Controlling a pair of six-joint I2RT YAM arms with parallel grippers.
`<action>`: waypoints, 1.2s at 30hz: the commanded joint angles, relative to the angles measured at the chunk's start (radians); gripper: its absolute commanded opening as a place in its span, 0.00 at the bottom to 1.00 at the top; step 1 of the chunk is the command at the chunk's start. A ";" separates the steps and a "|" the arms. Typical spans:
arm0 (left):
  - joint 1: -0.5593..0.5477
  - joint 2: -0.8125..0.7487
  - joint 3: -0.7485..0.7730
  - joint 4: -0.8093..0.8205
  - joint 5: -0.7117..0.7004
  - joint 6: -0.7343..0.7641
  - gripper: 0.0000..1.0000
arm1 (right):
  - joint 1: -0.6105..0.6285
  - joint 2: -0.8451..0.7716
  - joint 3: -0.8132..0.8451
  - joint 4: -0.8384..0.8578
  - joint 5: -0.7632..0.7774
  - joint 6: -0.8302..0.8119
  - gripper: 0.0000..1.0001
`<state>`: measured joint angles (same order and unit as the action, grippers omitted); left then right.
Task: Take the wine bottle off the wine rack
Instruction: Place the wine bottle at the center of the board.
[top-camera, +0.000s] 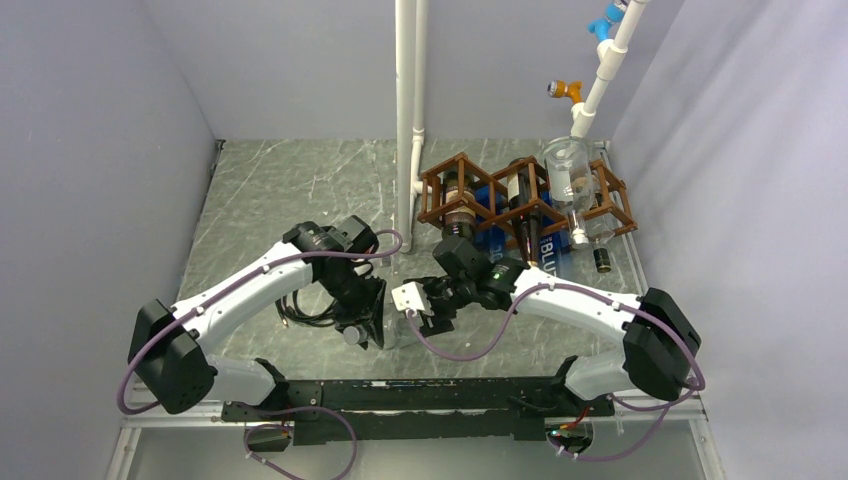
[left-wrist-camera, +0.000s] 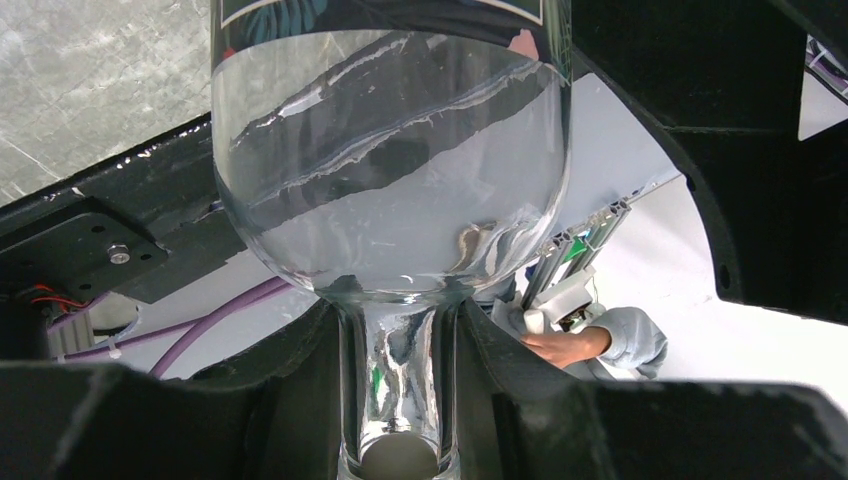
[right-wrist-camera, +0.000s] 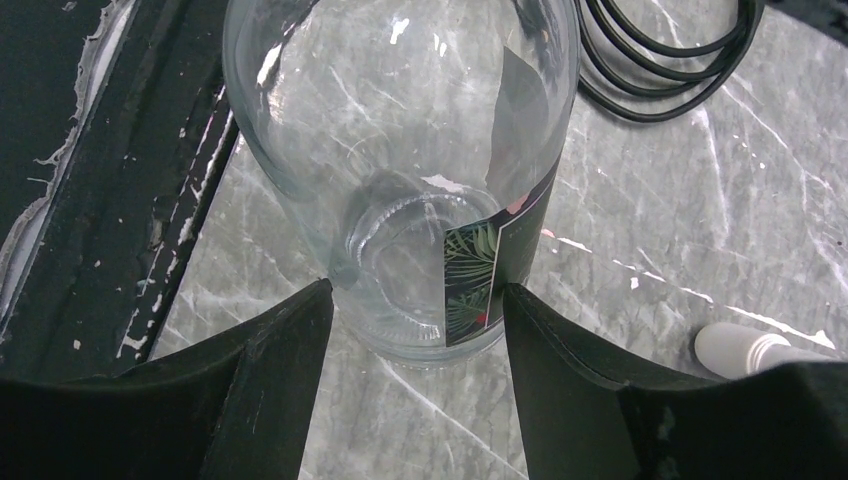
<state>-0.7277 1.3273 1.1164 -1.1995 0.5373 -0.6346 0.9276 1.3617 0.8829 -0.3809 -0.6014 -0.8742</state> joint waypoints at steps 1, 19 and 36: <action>0.002 -0.017 0.064 0.082 0.135 0.000 0.21 | 0.010 0.011 -0.016 0.065 -0.004 0.014 0.65; 0.007 -0.010 0.069 0.099 0.136 -0.022 0.47 | 0.010 0.036 -0.040 0.107 -0.011 0.056 0.65; 0.051 -0.027 0.108 0.078 0.134 -0.006 0.62 | -0.021 0.054 -0.034 0.095 -0.057 0.084 0.67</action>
<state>-0.6853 1.3388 1.1767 -1.1606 0.6159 -0.6495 0.9100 1.4086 0.8551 -0.3050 -0.6117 -0.8097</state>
